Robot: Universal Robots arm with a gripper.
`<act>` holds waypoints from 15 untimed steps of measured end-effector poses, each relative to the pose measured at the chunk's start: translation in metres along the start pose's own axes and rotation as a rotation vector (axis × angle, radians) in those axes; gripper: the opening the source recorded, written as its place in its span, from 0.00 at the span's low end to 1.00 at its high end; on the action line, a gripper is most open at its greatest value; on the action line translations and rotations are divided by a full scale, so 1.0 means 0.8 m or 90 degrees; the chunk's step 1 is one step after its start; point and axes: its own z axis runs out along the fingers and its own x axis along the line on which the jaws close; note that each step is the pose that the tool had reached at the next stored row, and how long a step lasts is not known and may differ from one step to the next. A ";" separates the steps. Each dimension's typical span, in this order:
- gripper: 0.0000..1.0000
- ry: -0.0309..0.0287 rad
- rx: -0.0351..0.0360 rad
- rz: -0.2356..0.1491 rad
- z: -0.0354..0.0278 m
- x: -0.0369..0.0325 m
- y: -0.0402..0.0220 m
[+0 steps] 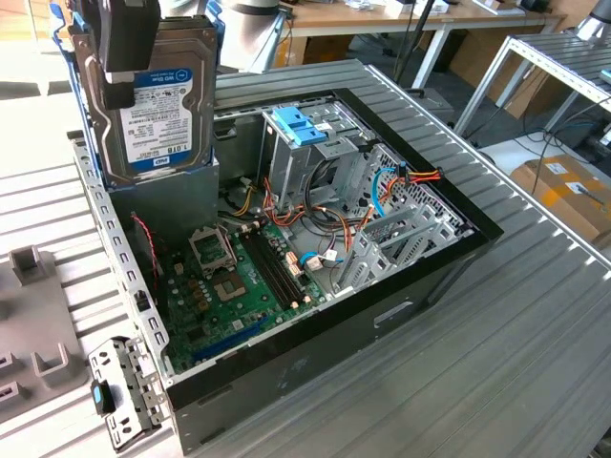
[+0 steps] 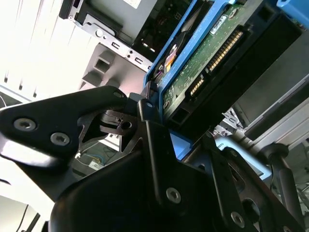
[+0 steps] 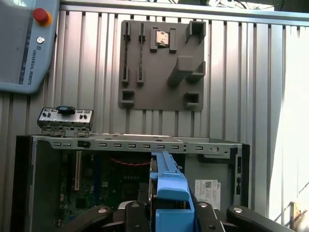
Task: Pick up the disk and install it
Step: 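Pick up the disk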
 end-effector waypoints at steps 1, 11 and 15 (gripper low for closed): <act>0.37 0.0000 0.0000 0.000 0.0000 0.0014 0.0000; 0.37 0.0001 0.0000 0.000 -0.0008 0.0208 0.0006; 0.37 0.0000 0.0000 0.000 -0.0009 0.0278 0.0008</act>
